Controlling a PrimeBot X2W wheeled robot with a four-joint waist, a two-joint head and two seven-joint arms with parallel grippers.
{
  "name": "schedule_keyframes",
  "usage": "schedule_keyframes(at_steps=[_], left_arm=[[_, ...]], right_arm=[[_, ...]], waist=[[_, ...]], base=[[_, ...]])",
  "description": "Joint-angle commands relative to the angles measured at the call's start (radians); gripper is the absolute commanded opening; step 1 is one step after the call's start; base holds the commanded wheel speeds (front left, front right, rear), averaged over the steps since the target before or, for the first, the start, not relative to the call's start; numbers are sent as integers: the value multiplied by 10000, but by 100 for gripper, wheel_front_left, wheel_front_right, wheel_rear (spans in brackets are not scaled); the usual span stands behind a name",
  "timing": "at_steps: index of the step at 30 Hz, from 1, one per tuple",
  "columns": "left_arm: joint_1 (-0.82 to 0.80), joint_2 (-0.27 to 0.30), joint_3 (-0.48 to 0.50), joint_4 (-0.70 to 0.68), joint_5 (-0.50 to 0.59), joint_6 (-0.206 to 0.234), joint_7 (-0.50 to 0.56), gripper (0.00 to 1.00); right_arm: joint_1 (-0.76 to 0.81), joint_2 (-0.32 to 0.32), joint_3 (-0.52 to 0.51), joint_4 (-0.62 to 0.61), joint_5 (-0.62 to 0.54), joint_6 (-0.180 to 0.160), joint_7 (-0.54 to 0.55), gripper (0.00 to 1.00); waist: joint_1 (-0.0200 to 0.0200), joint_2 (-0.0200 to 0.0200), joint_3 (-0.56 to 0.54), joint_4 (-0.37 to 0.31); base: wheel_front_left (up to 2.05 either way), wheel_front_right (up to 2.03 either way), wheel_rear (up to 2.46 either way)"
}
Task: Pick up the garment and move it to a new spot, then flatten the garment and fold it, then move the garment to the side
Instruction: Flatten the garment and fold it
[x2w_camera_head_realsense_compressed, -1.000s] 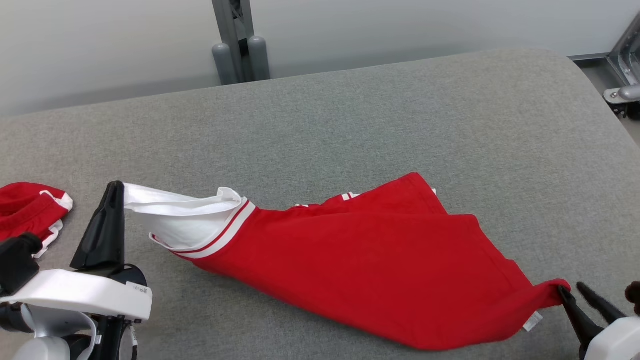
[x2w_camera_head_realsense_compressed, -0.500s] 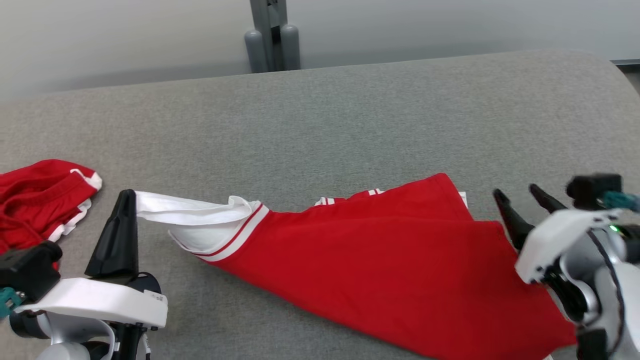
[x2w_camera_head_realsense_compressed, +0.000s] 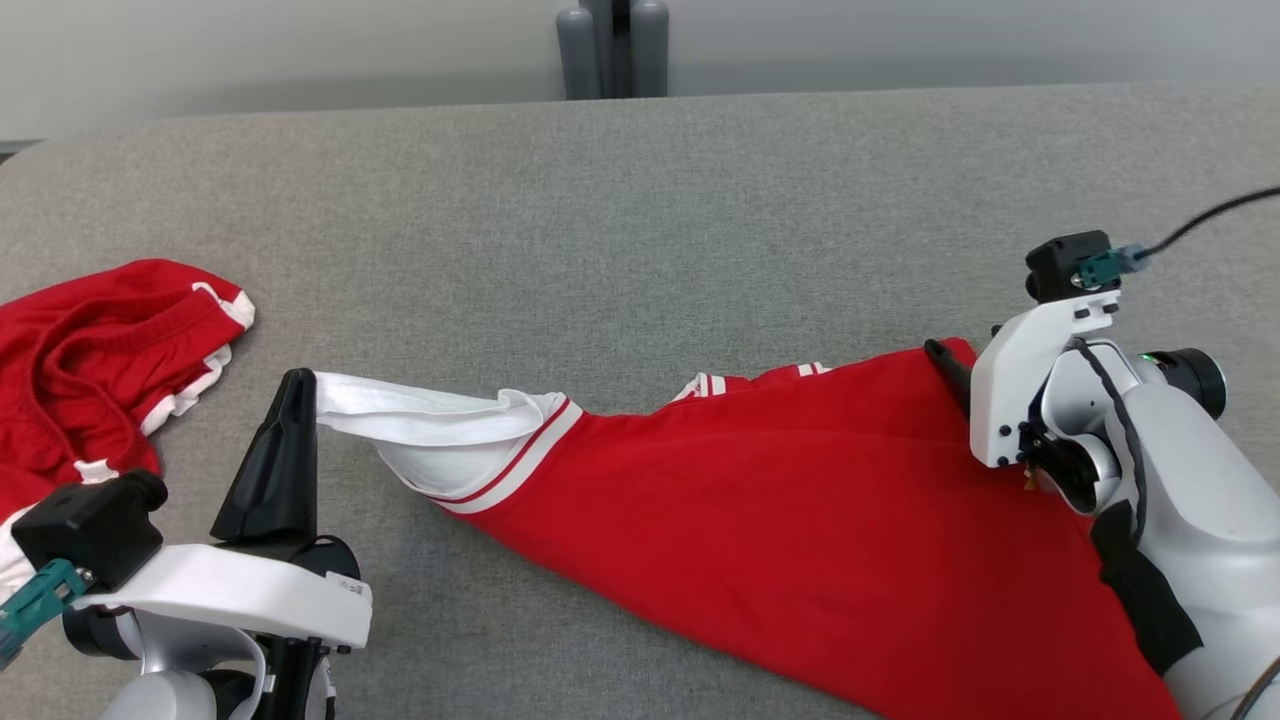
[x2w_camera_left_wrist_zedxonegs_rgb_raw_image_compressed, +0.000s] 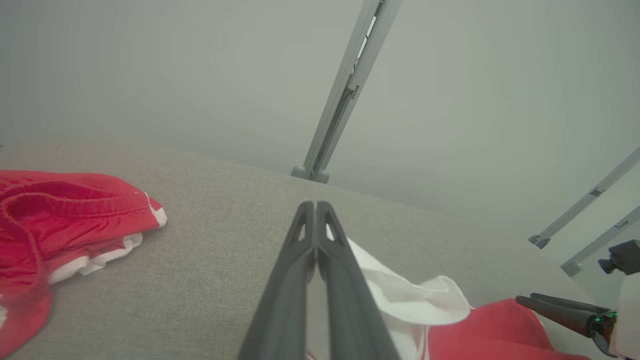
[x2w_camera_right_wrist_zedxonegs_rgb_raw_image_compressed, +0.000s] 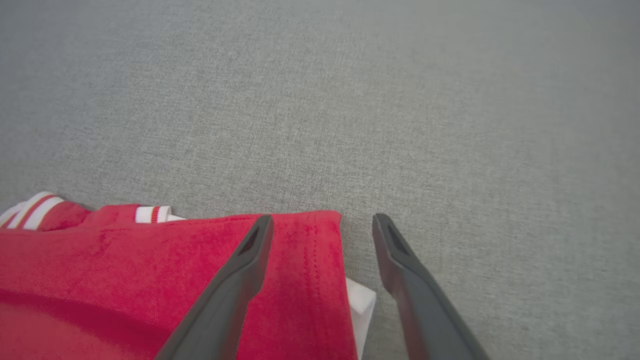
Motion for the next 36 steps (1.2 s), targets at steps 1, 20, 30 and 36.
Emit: schedule_keyframes(at_steps=[1,20,30,36], left_arm=[[-164,15,-2,23,73,-46,-7,0],[-433,10,-49,109,133,-105,-118,0],[-706,88,378,207,-144,-633,-762,0],[-1428,164,602,407,-817,-992,-249,0]], right_arm=[[-217,10,98,332,12,-3,140,100],[-800,-101,1612,1861,890,-3,-1411,0],[-681,-681,1773,1136,1876,-3,-4013,0],[-564,-1685,1779,-227,3225,-3,-4563,0]], waist=[[0,0,93,80],[0,0,115,242],[0,0,-558,-169],[0,0,-1383,-550]], base=[[0,0,0],[0,0,0],[0,0,0],[0,0,0]])
